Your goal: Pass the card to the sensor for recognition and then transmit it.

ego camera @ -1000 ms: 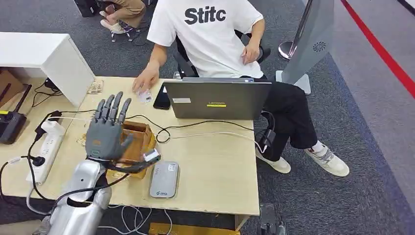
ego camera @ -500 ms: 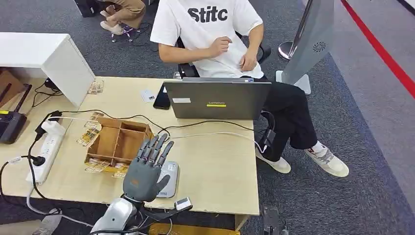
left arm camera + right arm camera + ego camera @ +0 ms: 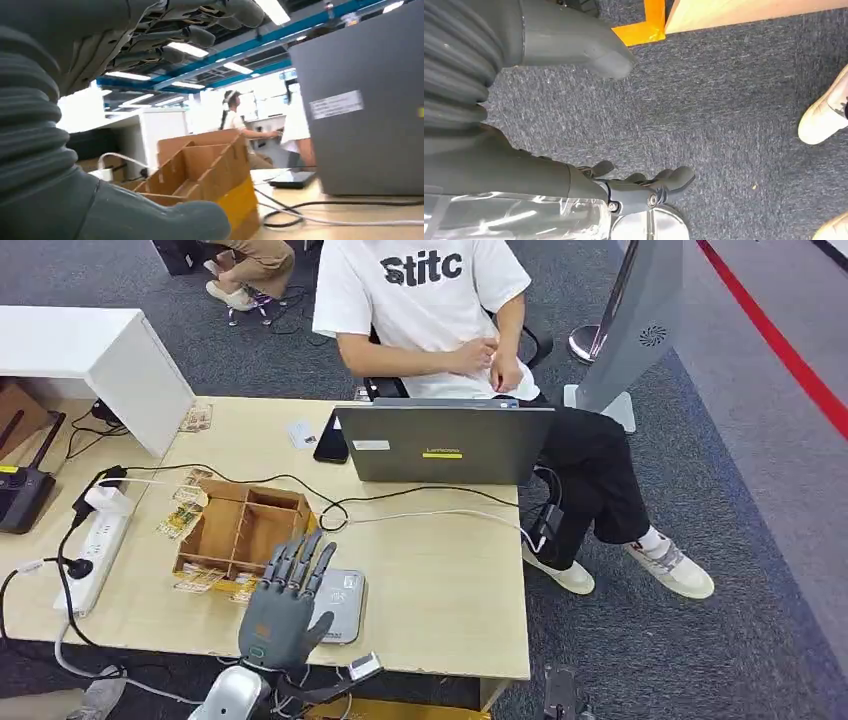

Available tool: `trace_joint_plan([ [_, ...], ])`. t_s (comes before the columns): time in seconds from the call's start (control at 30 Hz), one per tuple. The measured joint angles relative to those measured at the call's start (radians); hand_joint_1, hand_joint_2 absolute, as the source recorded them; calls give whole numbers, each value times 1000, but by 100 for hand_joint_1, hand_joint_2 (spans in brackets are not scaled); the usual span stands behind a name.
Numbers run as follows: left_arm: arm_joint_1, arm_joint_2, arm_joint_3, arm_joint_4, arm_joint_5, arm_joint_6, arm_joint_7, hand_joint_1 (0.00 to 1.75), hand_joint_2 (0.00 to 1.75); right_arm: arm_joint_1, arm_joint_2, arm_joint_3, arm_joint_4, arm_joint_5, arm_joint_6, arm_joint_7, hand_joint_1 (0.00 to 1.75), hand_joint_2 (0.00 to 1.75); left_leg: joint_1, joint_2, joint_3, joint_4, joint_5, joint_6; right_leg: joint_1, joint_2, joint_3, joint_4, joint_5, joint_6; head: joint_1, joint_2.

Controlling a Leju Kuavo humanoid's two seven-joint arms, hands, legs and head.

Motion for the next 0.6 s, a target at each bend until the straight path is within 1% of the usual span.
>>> trace_joint_plan([
  [0.1,0,11,39,13,0,22,17,0,175,0,0,-2,-1,12,0,0,0,175,0,0,0,0,0,0,0,0,0,0,0,0,0,0],
  [0.13,0,19,46,20,0,36,40,0,175,0,0,-2,-2,12,0,1,0,175,0,0,0,0,0,0,0,0,0,0,0,0,0,0],
  [0.17,-2,27,51,26,0,47,51,0,175,0,0,-2,-2,14,0,1,0,175,0,0,0,0,0,0,0,0,0,0,0,0,0,0],
  [0.27,-6,45,81,47,0,65,72,0,175,-1,0,-2,-2,25,0,3,0,175,0,0,0,0,0,0,0,0,0,0,0,0,0,0],
  [0.43,-13,56,133,89,0,82,67,0,175,-1,0,-2,-2,29,0,4,0,175,0,0,0,0,0,0,0,0,0,0,0,0,0,0],
  [0.6,-24,57,166,137,0,97,58,0,175,-1,0,-2,-2,38,0,7,0,175,0,0,0,0,0,0,0,0,0,0,0,0,0,0],
])
